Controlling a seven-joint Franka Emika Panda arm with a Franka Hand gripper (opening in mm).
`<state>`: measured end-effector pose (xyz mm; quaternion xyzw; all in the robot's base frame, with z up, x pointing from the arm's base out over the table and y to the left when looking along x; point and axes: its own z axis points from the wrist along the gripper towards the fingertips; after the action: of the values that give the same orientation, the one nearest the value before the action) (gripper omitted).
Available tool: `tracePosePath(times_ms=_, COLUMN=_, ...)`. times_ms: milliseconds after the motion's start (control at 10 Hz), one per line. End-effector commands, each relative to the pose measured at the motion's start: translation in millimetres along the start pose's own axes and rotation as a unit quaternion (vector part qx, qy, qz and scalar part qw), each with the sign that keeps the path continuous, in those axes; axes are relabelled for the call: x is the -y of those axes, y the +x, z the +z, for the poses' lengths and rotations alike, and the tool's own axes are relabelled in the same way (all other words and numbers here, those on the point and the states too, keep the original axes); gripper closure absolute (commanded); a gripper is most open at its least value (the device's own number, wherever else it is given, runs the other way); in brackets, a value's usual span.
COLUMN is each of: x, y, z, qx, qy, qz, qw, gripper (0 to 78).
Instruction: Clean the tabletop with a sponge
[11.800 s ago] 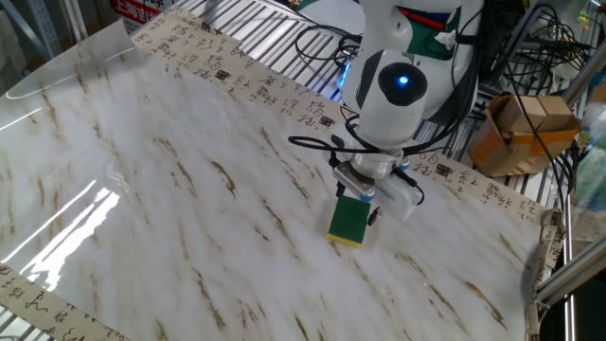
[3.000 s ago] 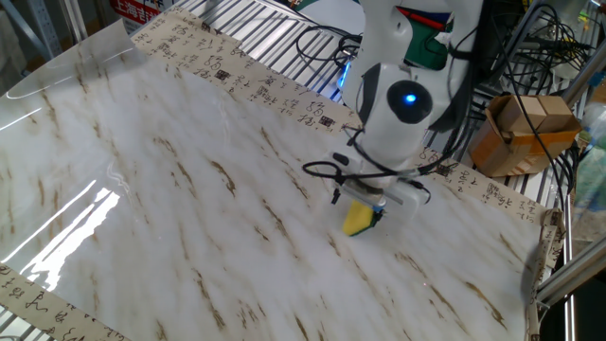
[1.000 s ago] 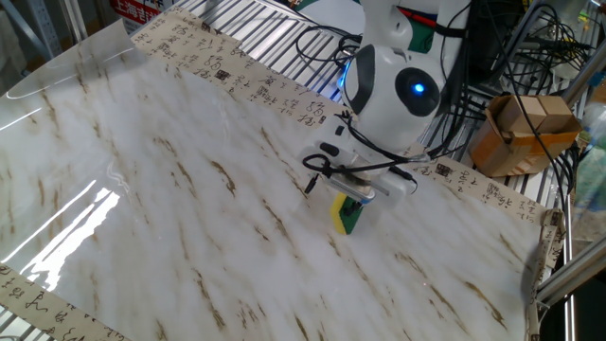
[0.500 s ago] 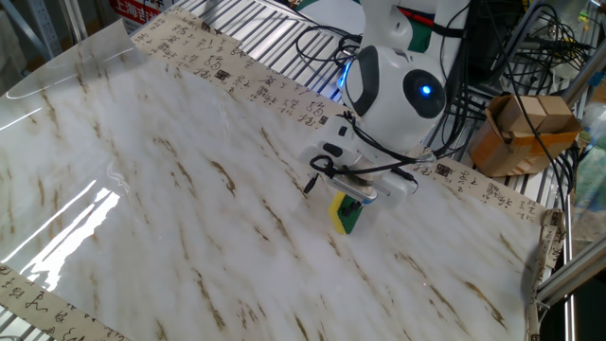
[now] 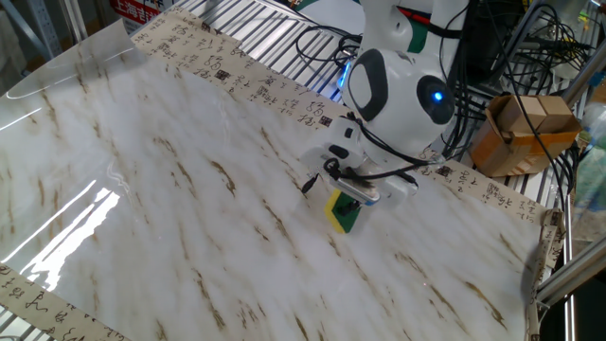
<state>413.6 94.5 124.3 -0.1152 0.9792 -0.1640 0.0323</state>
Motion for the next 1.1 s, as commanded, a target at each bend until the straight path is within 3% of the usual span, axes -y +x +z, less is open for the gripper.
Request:
tracePosePath(times_ms=100, x=0.7, y=-0.2, z=3.0, qx=0.031, qy=0.078, qz=-0.019, qw=0.9963, gripper=0.2)
tracePosePath(times_ms=200, x=0.7, y=-0.2, z=3.0, qx=0.028, qy=0.066, qz=-0.013, qw=0.9973, gripper=0.2)
tracePosePath(times_ms=300, x=-0.1, y=-0.1, z=2.1, qx=0.005, qy=-0.001, qz=0.011, qw=0.9999, gripper=0.2)
tracePosePath(times_ms=400, x=-3.0, y=1.3, z=0.6, qx=-0.006, qy=-0.037, qz=0.025, qw=0.9990, gripper=0.2)
tracePosePath(times_ms=600, x=-15.6, y=8.1, z=3.2, qx=-0.019, qy=-0.082, qz=0.048, qw=0.9953, gripper=0.2)
tracePosePath(times_ms=1100, x=-27.5, y=16.6, z=10.4, qx=-0.022, qy=-0.096, qz=0.044, qw=0.9941, gripper=0.2)
